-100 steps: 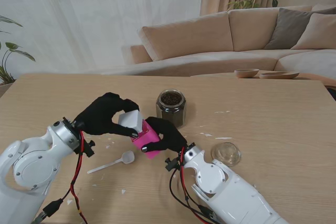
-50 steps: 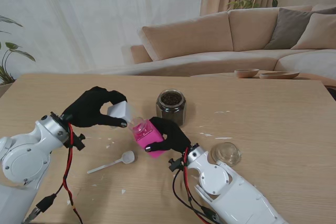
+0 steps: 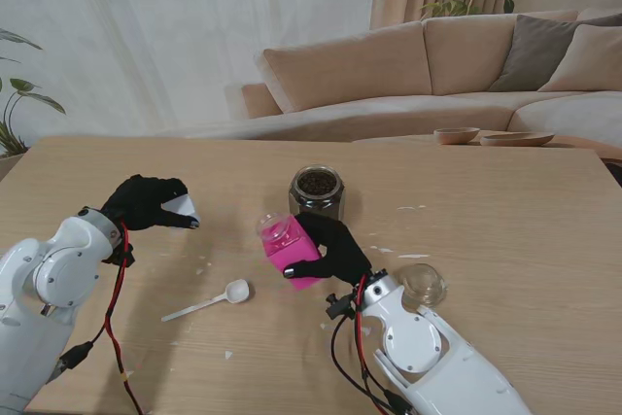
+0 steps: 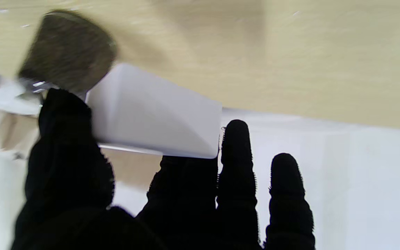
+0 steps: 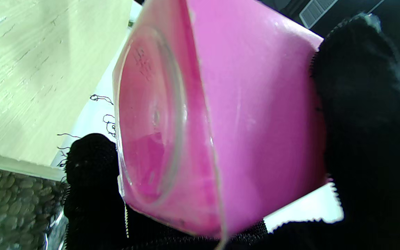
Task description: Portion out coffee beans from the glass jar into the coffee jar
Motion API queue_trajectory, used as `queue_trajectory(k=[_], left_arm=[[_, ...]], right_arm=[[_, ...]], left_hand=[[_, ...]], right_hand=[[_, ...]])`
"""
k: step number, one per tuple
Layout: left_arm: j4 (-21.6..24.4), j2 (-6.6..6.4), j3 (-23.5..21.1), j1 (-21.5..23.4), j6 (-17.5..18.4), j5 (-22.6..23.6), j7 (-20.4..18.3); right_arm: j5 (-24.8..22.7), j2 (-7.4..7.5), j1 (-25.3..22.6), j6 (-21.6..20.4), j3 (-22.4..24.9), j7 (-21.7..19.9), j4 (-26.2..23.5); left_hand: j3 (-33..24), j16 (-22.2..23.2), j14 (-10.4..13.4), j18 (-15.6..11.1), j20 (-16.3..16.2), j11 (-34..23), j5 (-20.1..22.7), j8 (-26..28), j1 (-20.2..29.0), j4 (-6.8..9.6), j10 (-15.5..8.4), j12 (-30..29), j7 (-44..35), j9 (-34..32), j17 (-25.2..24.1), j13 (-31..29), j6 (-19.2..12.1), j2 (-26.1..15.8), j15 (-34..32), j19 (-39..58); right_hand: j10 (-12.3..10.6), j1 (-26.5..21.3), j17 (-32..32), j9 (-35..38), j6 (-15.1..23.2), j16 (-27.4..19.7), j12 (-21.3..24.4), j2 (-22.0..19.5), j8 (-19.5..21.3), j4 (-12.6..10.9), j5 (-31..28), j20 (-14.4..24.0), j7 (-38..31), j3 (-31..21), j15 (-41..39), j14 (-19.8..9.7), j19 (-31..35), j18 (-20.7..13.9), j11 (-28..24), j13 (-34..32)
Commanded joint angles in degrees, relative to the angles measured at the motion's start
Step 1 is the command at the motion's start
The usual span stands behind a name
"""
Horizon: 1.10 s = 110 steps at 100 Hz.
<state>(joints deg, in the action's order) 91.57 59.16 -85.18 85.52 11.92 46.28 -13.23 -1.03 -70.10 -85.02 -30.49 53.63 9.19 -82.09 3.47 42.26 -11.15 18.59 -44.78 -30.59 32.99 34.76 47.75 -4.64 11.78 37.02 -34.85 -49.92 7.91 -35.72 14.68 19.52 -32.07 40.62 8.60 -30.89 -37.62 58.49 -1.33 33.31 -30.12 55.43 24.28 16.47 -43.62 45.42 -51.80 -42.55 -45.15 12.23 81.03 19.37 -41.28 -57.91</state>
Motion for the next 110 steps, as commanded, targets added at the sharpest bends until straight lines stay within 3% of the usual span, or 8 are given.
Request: queue_trajectory(k=[1, 34, 55, 68, 80, 91, 110], left_arm=[[-3.0, 0.12, 0.6, -0.7, -1.2, 0.5, -0.7], [-17.2, -0.07, 7.9, -7.9, -10.7, 4.4, 2.1], [-23.4, 0.10, 11.8, -10.1, -14.6, 7.4, 7.9], [-24.7, 0.47, 12.9, -9.9, -16.7, 7.9, 11.4], [-25.3, 0.78, 13.5, -9.6, -18.2, 7.8, 13.3], [-25.2, 0.92, 13.5, -9.2, -19.1, 6.6, 12.7], [-24.7, 0.83, 13.3, -8.7, -20.4, 5.4, 10.1]], right_arm=[[0.1, 0.29, -1.1, 0.3, 0.4, -0.4, -1.1], [0.1, 0.75, -3.6, 0.7, 2.8, -0.3, -3.1], [0.8, 0.83, -4.4, 0.9, 3.5, -0.6, -3.2], [1.1, 0.84, -4.7, 0.9, 3.8, -0.6, -3.3], [1.5, 0.81, -4.9, 0.9, 3.9, -0.6, -3.2], [1.7, 0.78, -5.2, 0.9, 4.1, -0.5, -3.2], [1.6, 0.86, -5.9, 1.0, 4.9, -0.4, -3.8]], left_hand=[[-11.3, 0.0, 0.1, 0.1, 0.1, -3.3, 4.9, 1.3, 11.5, 2.62, -11.3, 3.7, -8.4, -5.4, -0.4, -0.1, -12.4, -3.7, 0.4, 0.9], [-11.3, -0.7, 0.3, -0.4, 0.3, -1.2, 4.1, 0.3, 11.0, 2.47, -11.7, 3.2, -8.0, -4.3, -0.6, 0.6, -12.8, -3.9, 1.5, 0.9], [-11.2, -1.0, 0.7, -0.6, 0.3, 0.0, 2.7, -0.3, 10.6, 2.37, -12.5, 3.1, -7.3, -3.0, -0.7, 1.1, -13.3, -3.8, 1.9, 1.0], [-10.6, -2.9, 1.2, -1.1, 1.4, 3.0, 0.7, -1.9, 8.5, 2.25, -12.7, 0.3, -4.4, 0.3, -1.8, 2.8, -12.9, -4.9, 4.5, -0.6], [-11.0, -4.6, 1.8, -1.3, 2.2, 5.2, -1.1, -2.8, 5.7, 2.27, -13.1, -7.3, 1.4, 4.2, -2.5, 4.7, -12.3, -6.9, 7.2, -2.2], [-11.6, -6.7, 2.5, -1.6, 2.9, 8.6, -3.4, -5.6, 3.1, 3.01, -13.2, -11.1, 7.1, 8.3, -3.2, 6.6, -11.5, -9.5, 10.5, -4.4], [-9.6, -9.7, 3.2, -2.0, 3.4, 13.2, -9.1, -9.5, 1.0, 3.04, -12.3, -15.0, 14.5, 16.7, -4.3, 10.4, -10.5, -10.1, 15.3, -9.3]], right_hand=[[-5.6, -14.4, 0.4, 4.6, 12.3, 2.1, -2.3, -9.9, 2.1, -2.2, -7.3, 0.8, -9.9, -17.1, -5.6, -3.3, 1.1, -0.8, -6.1, -4.2], [-5.6, -14.4, 0.5, 4.6, 12.1, 2.1, -2.4, -10.0, 2.1, -2.2, -7.2, 0.9, -9.8, -16.8, -5.6, -3.4, 1.1, -0.8, -6.0, -4.2], [-5.5, -14.5, 0.6, 4.6, 12.0, 2.1, -2.4, -10.1, 2.1, -2.3, -7.3, 0.9, -9.8, -16.8, -5.6, -3.2, 1.1, -0.8, -6.0, -4.1], [-5.6, -14.5, 0.6, 4.6, 12.1, 2.1, -2.4, -10.1, 2.1, -2.3, -7.3, 0.9, -9.8, -16.7, -5.6, -3.2, 1.1, -0.8, -6.0, -4.1], [-5.5, -14.5, 0.8, 4.6, 12.1, 2.1, -2.4, -10.1, 2.1, -2.3, -7.3, 0.9, -9.8, -16.7, -5.7, -3.1, 1.1, -0.7, -6.0, -4.0], [-5.4, -14.6, 0.8, 4.6, 12.0, 2.1, -2.4, -10.1, 2.1, -2.3, -7.3, 0.9, -9.7, -16.7, -5.7, -3.1, 1.2, -0.8, -6.0, -4.0], [-5.4, -14.6, 0.8, 4.6, 12.0, 2.1, -2.4, -10.1, 2.1, -2.3, -7.4, 1.0, -9.7, -16.7, -5.7, -3.2, 1.2, -0.7, -6.0, -3.9]])
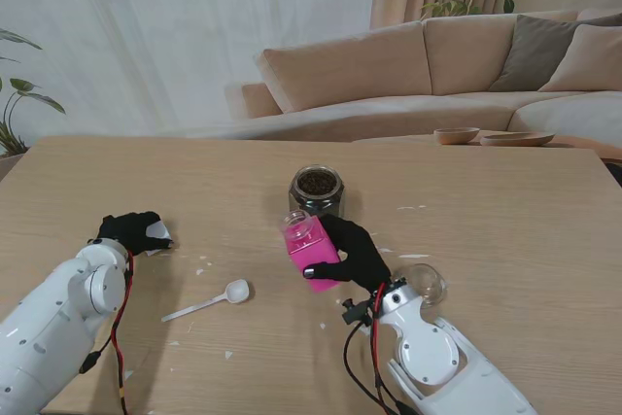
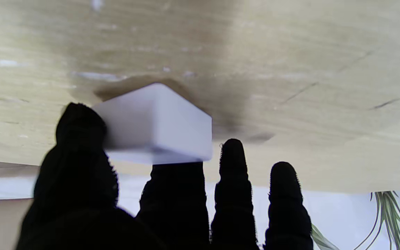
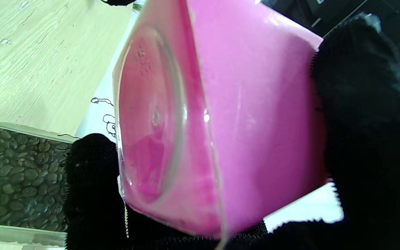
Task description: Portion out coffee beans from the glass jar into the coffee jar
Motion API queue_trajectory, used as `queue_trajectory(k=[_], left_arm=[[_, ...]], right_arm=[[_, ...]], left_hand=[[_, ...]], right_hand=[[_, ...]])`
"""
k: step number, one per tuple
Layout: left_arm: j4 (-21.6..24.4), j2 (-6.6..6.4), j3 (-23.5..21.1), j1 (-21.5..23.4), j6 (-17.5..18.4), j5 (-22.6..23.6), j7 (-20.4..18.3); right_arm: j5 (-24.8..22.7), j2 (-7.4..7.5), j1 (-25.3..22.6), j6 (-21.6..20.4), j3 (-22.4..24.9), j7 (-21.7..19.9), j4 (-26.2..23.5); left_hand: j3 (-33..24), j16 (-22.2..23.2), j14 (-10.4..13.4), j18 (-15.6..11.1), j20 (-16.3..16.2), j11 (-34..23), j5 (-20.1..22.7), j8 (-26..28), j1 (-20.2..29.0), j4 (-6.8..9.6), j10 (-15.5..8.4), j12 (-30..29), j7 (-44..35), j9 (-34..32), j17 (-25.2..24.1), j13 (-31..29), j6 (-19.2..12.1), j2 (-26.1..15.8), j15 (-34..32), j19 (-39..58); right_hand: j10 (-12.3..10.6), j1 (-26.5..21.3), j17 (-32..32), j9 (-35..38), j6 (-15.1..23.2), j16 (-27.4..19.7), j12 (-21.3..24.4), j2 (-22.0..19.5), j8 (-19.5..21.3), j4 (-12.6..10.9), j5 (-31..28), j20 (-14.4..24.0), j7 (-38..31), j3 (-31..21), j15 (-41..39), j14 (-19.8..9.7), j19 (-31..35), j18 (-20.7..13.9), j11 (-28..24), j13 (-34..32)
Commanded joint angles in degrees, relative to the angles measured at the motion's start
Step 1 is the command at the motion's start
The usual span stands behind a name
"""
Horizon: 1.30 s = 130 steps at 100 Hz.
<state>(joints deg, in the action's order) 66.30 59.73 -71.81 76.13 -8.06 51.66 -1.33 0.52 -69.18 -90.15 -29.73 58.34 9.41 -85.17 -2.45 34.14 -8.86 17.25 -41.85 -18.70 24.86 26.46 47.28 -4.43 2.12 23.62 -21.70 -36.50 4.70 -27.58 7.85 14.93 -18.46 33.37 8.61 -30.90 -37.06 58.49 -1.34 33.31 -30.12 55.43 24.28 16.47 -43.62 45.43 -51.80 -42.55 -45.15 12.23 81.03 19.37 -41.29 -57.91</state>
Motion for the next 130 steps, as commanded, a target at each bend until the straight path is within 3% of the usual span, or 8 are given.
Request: queue_trajectory(k=[1, 18, 30, 41, 74, 101, 117, 130], left_arm=[[0.7, 0.25, -0.1, 0.8, -0.5, 0.0, -2.0], [3.4, -0.42, -1.2, 1.9, -1.5, 0.4, -7.9], [5.1, -0.60, -2.1, 2.8, -2.0, 1.1, -9.3], [7.1, -0.49, -3.5, 4.2, -1.9, 1.3, -9.2], [16.7, 0.09, -8.9, 10.7, 3.4, 0.2, -8.1], [28.8, 0.16, -15.0, 22.3, 16.2, -5.1, -10.7], [31.1, 0.09, -16.4, 27.1, 21.4, -6.4, -10.9], [30.2, -0.18, -15.7, 27.6, 22.4, -6.2, -11.7]], right_arm=[[0.0, -0.05, -0.8, 0.3, 0.3, -0.6, -0.8], [-0.2, 0.07, -1.7, 0.6, 1.3, -0.4, -1.7], [-0.4, 0.17, -2.3, 0.7, 1.8, -0.4, -2.2], [-0.5, 0.23, -2.6, 0.7, 2.1, -0.4, -2.5], [-0.8, 0.30, -3.1, 0.7, 2.6, -0.3, -2.6], [-0.7, 0.32, -3.4, 0.7, 2.8, -0.3, -2.8], [-0.8, 0.33, -3.7, 0.4, 2.9, -0.1, -3.0], [-1.0, 0.31, -3.9, 0.2, 3.0, 0.1, -3.2]], left_hand=[[-3.4, -1.7, 0.9, -0.7, 0.4, 1.6, -1.4, -1.4, 1.3, 2.82, -2.4, -1.8, 1.8, 4.0, -1.2, 2.6, -3.4, -5.6, 1.9, -2.4], [2.7, -4.8, 0.8, -1.0, 1.5, 7.5, -9.6, -4.8, -3.4, 3.05, 1.3, -5.6, 10.4, 16.9, -3.8, 10.3, 0.5, -7.2, 7.7, -10.9], [3.7, -6.8, 0.5, -1.6, 2.4, 11.0, -16.4, -6.6, -8.2, 2.92, 2.9, -8.0, 16.0, 23.7, -5.0, 14.8, 3.5, -8.2, 10.9, -16.5], [3.4, -7.8, 0.4, -2.2, 2.5, 12.3, -17.5, -7.1, -10.7, 2.86, 3.8, -9.4, 19.4, 26.4, -5.8, 17.4, 4.9, -8.8, 12.4, -20.5], [1.6, -7.6, 1.1, -2.8, 2.0, 11.2, -15.2, -4.6, -2.8, 3.65, 1.7, -8.0, 18.0, 24.9, -6.1, 18.3, 2.7, -8.6, 12.1, -21.9], [1.6, -4.1, -0.1, -1.7, -1.3, 4.8, -7.0, -2.3, 0.6, 3.67, 1.6, -2.7, 12.1, 15.7, -1.7, 12.9, -0.4, -7.6, 8.6, -18.6], [1.3, -3.3, -0.2, -1.5, -2.1, 3.9, -4.5, -1.6, 1.6, 3.66, 1.7, -1.8, 9.7, 14.4, -1.4, 12.3, -2.6, -7.3, 8.1, -17.9], [1.1, -2.9, -0.3, -1.7, -2.3, 3.6, -3.2, -1.1, 2.1, 3.64, 1.8, -1.5, 8.3, 13.9, -1.4, 12.0, -3.2, -7.7, 7.9, -17.8]], right_hand=[[-5.4, -14.6, 0.2, 4.6, 12.0, 2.1, -2.4, -10.1, 2.1, -2.3, -7.4, 1.0, -9.7, -16.7, -5.7, -3.2, 1.2, -0.7, -6.0, -3.9], [-5.4, -14.6, 0.2, 4.6, 12.0, 2.1, -2.4, -10.1, 2.1, -2.3, -7.4, 1.0, -9.7, -16.7, -5.7, -3.1, 1.2, -0.7, -6.0, -3.9], [-5.4, -14.7, 0.2, 4.6, 12.0, 2.1, -2.4, -10.1, 2.1, -2.3, -7.4, 1.0, -9.7, -16.7, -5.7, -3.1, 1.2, -0.7, -6.0, -3.9], [-5.4, -14.7, 0.3, 4.6, 12.0, 2.1, -2.4, -10.1, 2.1, -2.3, -7.4, 1.0, -9.7, -16.7, -5.8, -3.0, 1.2, -0.7, -6.0, -3.9], [-5.4, -14.7, 0.3, 4.6, 12.0, 2.1, -2.4, -10.2, 2.2, -2.3, -7.3, 1.0, -9.7, -16.7, -5.8, -3.1, 1.2, -0.7, -6.0, -3.9], [-5.4, -14.7, 0.4, 4.5, 12.0, 2.1, -2.5, -10.2, 2.2, -2.3, -7.3, 1.0, -9.7, -16.7, -5.8, -3.0, 1.2, -0.7, -6.0, -3.8], [-5.5, -14.6, 0.6, 4.4, 11.9, 2.1, -2.5, -10.3, 2.2, -2.3, -7.2, 1.1, -9.7, -16.6, -5.8, -3.1, 1.3, -0.8, -6.1, -3.7], [-5.3, -14.7, 0.6, 4.3, 11.7, 2.1, -2.5, -10.3, 2.2, -2.3, -7.2, 1.1, -9.7, -16.7, -5.9, -3.0, 1.3, -0.8, -6.1, -3.7]])
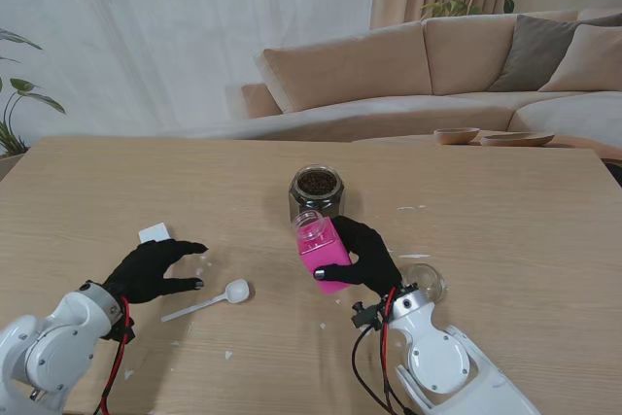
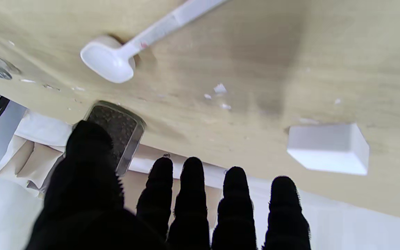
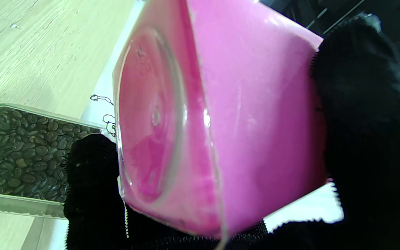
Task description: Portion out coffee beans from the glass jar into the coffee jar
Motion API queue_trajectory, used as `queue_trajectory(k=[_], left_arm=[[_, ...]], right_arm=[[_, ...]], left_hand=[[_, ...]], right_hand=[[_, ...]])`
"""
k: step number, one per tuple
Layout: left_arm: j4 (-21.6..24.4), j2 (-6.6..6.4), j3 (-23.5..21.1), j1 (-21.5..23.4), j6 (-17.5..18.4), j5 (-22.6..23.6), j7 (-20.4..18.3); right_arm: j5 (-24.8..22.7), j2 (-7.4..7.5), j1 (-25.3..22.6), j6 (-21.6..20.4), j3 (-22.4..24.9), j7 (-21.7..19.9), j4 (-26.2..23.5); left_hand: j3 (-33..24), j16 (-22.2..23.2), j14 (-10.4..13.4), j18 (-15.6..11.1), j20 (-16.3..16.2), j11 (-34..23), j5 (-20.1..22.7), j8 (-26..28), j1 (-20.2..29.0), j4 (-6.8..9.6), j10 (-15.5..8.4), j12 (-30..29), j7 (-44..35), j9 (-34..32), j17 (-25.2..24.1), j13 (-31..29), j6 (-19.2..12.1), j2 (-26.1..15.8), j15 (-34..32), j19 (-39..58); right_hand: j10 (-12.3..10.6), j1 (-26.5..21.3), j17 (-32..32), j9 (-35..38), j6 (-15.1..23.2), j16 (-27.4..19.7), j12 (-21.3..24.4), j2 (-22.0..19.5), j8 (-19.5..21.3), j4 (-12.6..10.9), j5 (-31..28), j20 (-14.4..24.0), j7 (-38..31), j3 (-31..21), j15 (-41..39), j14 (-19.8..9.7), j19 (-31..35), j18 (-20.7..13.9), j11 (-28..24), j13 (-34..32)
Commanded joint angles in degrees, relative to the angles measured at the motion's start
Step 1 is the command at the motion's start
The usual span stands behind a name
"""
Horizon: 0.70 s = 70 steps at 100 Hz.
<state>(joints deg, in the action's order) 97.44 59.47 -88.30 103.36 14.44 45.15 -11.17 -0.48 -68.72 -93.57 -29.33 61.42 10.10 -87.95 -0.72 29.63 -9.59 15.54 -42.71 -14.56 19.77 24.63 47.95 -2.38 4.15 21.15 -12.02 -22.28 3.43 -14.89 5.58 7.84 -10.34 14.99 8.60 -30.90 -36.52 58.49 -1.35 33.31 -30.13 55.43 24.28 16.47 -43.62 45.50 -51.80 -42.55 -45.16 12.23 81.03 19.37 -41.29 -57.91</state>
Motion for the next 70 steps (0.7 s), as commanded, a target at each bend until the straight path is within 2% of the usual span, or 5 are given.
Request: queue_trajectory(k=[1, 16, 42, 63, 70], left_arm=[[-1.1, 0.04, 0.9, 0.4, -0.1, 0.2, -2.1], [-2.7, -0.24, 2.7, -0.5, -0.9, 0.6, -3.1], [-5.7, -0.24, 5.7, -2.3, -2.5, 1.3, -2.0], [-6.9, -0.20, 6.7, -2.9, -2.8, -0.5, -2.2], [-7.0, -0.18, 6.8, -2.9, -2.6, -1.1, -2.3]], right_arm=[[0.0, -0.15, -0.5, -0.2, -0.1, -0.6, -0.4], [-0.3, -0.20, -0.8, -0.4, 0.0, -0.2, -0.9], [-0.3, -0.17, -1.1, -0.4, 0.1, -0.1, -1.2], [-0.2, -0.16, -1.1, -0.2, 0.1, -0.2, -1.2], [-0.1, -0.17, -1.1, -0.1, 0.1, -0.2, -1.2]], left_hand=[[-0.7, 1.6, 0.5, 0.0, -1.4, -0.5, 2.1, 0.8, 1.6, 1.61, -0.3, 1.0, -1.6, -0.3, -0.1, -0.7, -0.9, -0.7, -0.2, 0.6], [-1.6, 1.9, 0.7, -0.1, -1.5, -0.6, 4.4, 1.5, 3.4, 1.69, -0.1, 1.3, -3.6, -0.1, -0.2, -0.6, -2.7, -0.9, -0.4, 0.7], [-4.6, 2.3, 1.2, -0.6, -1.3, -1.1, 9.3, 1.9, 9.0, 1.64, -0.3, 1.6, -6.8, -0.2, -0.4, -0.7, -9.1, 1.2, -0.9, 0.5], [-8.5, 2.6, 1.3, -0.7, -0.9, -1.7, 9.9, 2.5, 8.0, 1.08, -0.2, 1.7, -10.1, 0.3, -0.7, -0.6, -6.6, 4.0, -1.3, 0.3], [-10.3, 2.8, 1.4, -0.6, -0.8, -2.0, 9.9, 7.0, 7.6, 0.16, -0.3, 1.8, -13.6, 0.4, -0.7, -0.6, -5.9, 6.1, -1.6, 0.3]], right_hand=[[-5.3, -14.7, 0.1, 4.4, 11.7, 2.1, -2.5, -10.3, 2.2, -2.3, -7.2, 1.0, -9.7, -16.6, -5.9, -3.0, 1.3, -0.8, -6.1, -3.7], [-5.4, -14.7, 0.1, 4.3, 11.5, 2.1, -2.5, -10.3, 2.3, -2.3, -7.1, 1.0, -9.7, -16.6, -5.9, -3.1, 1.4, -0.8, -6.1, -3.7], [-5.4, -14.7, 0.1, 4.3, 11.4, 2.1, -2.5, -10.3, 2.3, -2.3, -7.1, 1.1, -9.7, -16.6, -6.0, -3.1, 1.4, -0.8, -6.2, -3.6], [-5.4, -14.7, 0.2, 4.3, 11.4, 2.1, -2.4, -10.4, 2.3, -2.3, -7.1, 1.1, -9.7, -16.6, -6.0, -3.0, 1.4, -0.9, -6.3, -3.6], [-5.4, -14.7, 0.2, 4.2, 11.3, 2.1, -2.4, -10.4, 2.3, -2.3, -7.0, 1.1, -9.6, -16.6, -6.0, -3.0, 1.4, -0.9, -6.3, -3.6]])
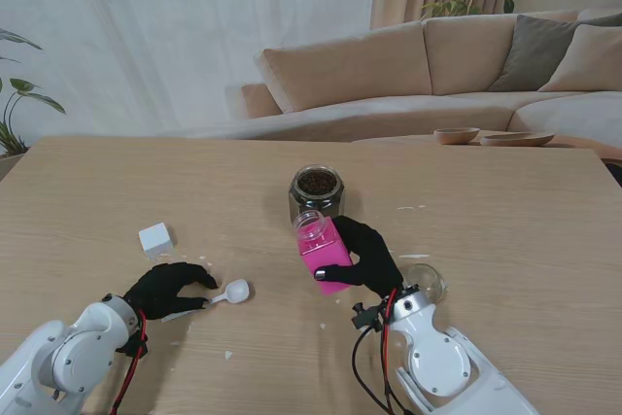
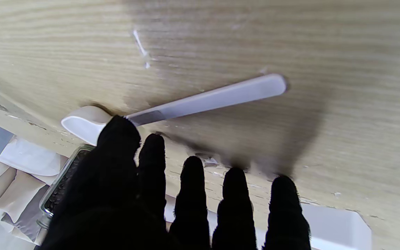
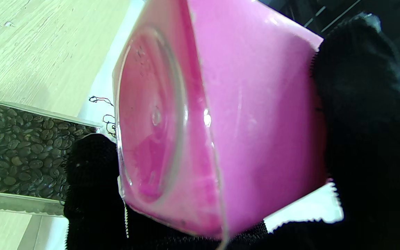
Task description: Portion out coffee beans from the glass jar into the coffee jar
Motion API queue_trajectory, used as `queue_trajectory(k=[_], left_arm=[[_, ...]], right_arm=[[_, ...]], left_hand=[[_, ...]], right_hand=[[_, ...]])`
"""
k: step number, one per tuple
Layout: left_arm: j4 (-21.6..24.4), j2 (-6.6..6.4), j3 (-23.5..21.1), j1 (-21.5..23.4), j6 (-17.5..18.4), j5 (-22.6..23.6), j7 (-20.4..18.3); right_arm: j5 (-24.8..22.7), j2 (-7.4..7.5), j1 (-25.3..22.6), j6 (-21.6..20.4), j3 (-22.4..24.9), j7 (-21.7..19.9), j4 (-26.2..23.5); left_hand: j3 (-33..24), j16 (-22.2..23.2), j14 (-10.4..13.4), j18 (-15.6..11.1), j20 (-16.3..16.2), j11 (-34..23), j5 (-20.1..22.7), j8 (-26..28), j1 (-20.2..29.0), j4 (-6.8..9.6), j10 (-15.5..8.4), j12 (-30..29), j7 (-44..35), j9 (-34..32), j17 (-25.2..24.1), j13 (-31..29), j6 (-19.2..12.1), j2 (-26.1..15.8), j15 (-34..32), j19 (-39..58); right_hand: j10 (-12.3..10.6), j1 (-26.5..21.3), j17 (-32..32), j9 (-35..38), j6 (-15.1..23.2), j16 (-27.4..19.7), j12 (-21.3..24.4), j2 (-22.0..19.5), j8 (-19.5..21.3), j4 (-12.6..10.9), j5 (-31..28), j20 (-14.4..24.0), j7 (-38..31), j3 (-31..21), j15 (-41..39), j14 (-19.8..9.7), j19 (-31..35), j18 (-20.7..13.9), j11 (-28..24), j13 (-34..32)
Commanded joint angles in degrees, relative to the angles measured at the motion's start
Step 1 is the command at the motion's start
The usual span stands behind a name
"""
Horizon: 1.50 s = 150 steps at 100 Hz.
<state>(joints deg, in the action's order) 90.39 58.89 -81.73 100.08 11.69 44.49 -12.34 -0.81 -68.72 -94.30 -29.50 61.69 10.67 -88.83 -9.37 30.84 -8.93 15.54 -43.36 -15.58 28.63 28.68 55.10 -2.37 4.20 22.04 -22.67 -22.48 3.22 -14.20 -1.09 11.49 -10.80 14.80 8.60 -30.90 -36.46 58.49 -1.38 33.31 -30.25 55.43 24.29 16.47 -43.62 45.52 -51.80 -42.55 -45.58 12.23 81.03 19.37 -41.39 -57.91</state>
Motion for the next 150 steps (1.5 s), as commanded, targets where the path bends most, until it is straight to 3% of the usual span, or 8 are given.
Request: queue_trajectory(k=[1, 22, 38, 74, 101, 133, 147, 150], left_arm=[[0.0, 0.41, 0.2, 0.3, 0.2, -0.6, -1.1], [-0.4, 0.60, 0.7, 0.6, 1.1, -0.9, 0.3], [-0.2, 0.74, 1.2, 0.9, 1.7, -0.2, 1.8], [-0.5, 0.98, 2.6, 1.0, 1.5, 0.9, 4.0], [-0.3, 1.12, 3.4, 1.0, 0.8, 1.1, 4.9], [-0.3, 1.31, 3.6, 1.2, 0.6, 0.9, 5.9], [-0.3, 1.51, 3.4, 1.4, 1.0, 0.8, 7.2], [-0.2, 1.51, 3.3, 1.5, 1.2, 0.9, 7.3]], right_arm=[[0.2, -0.17, -0.3, 0.1, -0.2, -0.8, -0.3], [0.2, -0.16, -0.4, 0.2, -0.1, -0.8, -0.4], [0.3, -0.17, -0.3, 0.3, -0.1, -0.9, -0.3], [0.5, -0.13, -0.3, 0.3, 0.0, -1.0, -0.3], [0.5, -0.13, -0.3, 0.3, 0.0, -1.0, -0.3], [0.6, -0.09, -0.3, 0.4, 0.0, -1.2, -0.3], [0.7, -0.08, -0.3, 0.4, 0.0, -1.3, -0.2], [0.7, -0.08, -0.3, 0.4, 0.0, -1.3, -0.2]], left_hand=[[-1.8, 1.6, 0.7, -0.6, -0.2, -1.0, 1.0, 3.4, 0.4, 0.10, -0.6, 1.0, -3.3, 0.6, -0.5, -1.3, 0.9, 2.6, -1.1, 0.5], [-5.3, 2.4, 0.8, -0.5, -0.1, -1.9, -0.2, 9.9, -0.5, -0.67, -0.6, 1.5, -9.9, 1.1, -0.3, -1.7, 3.7, 6.2, -2.1, 0.6], [-6.5, 2.8, 0.7, -0.5, -0.1, -2.5, -0.6, 12.0, -0.5, -1.11, -0.6, 1.7, -13.0, 0.7, -0.3, -2.1, 4.0, 7.5, -2.8, 0.7], [-6.9, 3.5, 0.2, -0.2, 0.0, -3.3, 2.0, 11.7, 2.8, -1.32, -0.5, 2.1, -15.6, -0.6, -0.1, -3.5, 1.6, 9.3, -4.5, 0.9], [-4.7, 3.8, 0.3, -0.1, 0.1, -3.9, 6.0, 10.4, 7.4, -0.40, -0.7, 2.4, -22.7, -2.1, 0.1, -3.6, -0.5, 7.8, -5.9, 1.3], [-5.7, 4.0, 0.1, 0.0, 0.0, -4.7, 8.6, 10.0, 9.6, -0.23, -1.0, 2.7, -24.7, -3.8, 0.5, -4.2, -1.5, 7.3, -6.6, 1.7], [-5.8, 4.4, 0.1, 0.3, -0.5, -6.9, 10.3, 8.4, 10.4, -0.42, -1.0, 4.0, -25.5, -7.4, 1.3, -5.5, -1.3, 7.0, -7.6, 2.9], [-5.7, 4.5, 0.2, 0.3, -0.6, -7.6, 10.6, 8.1, 10.4, -0.43, -2.1, 4.3, -25.6, -8.8, 1.5, -6.1, -1.6, 7.0, -7.9, 3.2]], right_hand=[[-5.4, -14.7, 0.1, 4.2, 11.3, 2.1, -2.3, -10.4, 2.3, -2.3, -7.0, 1.0, -9.6, -16.6, -5.6, -3.0, 1.4, -0.9, -6.2, -3.6], [-5.4, -14.7, 0.2, 4.2, 11.1, 2.1, -2.3, -10.4, 2.3, -2.3, -7.0, 1.1, -9.7, -16.5, -5.7, -3.0, 1.4, -0.8, -6.2, -3.6], [-5.3, -14.7, 0.2, 4.2, 11.2, 2.1, -2.3, -10.4, 2.3, -2.3, -7.0, 1.1, -9.6, -16.5, -5.7, -2.9, 1.4, -0.9, -6.2, -3.5], [-5.3, -14.8, 0.2, 4.2, 11.1, 2.1, -2.2, -10.4, 2.3, -2.3, -7.0, 1.1, -9.7, -16.5, -5.7, -3.0, 1.4, -0.9, -6.2, -3.5], [-5.3, -14.8, 0.2, 4.1, 11.2, 2.1, -2.2, -10.5, 2.4, -2.3, -7.0, 1.1, -9.6, -16.5, -5.7, -3.0, 1.4, -0.9, -6.3, -3.5], [-5.3, -14.8, 0.2, 4.1, 11.0, 2.1, -2.3, -10.5, 2.4, -2.3, -6.9, 1.1, -9.7, -16.5, -5.7, -3.0, 1.4, -0.9, -6.3, -3.5], [-5.3, -14.8, 0.3, 4.1, 11.0, 2.1, -2.3, -10.6, 2.4, -2.4, -6.9, 1.1, -9.6, -16.5, -5.7, -2.9, 1.4, -0.8, -6.3, -3.4], [-5.3, -14.9, 0.3, 4.1, 11.0, 2.1, -2.3, -10.5, 2.4, -2.4, -6.9, 1.1, -9.7, -16.5, -5.7, -2.9, 1.4, -0.8, -6.3, -3.4]])
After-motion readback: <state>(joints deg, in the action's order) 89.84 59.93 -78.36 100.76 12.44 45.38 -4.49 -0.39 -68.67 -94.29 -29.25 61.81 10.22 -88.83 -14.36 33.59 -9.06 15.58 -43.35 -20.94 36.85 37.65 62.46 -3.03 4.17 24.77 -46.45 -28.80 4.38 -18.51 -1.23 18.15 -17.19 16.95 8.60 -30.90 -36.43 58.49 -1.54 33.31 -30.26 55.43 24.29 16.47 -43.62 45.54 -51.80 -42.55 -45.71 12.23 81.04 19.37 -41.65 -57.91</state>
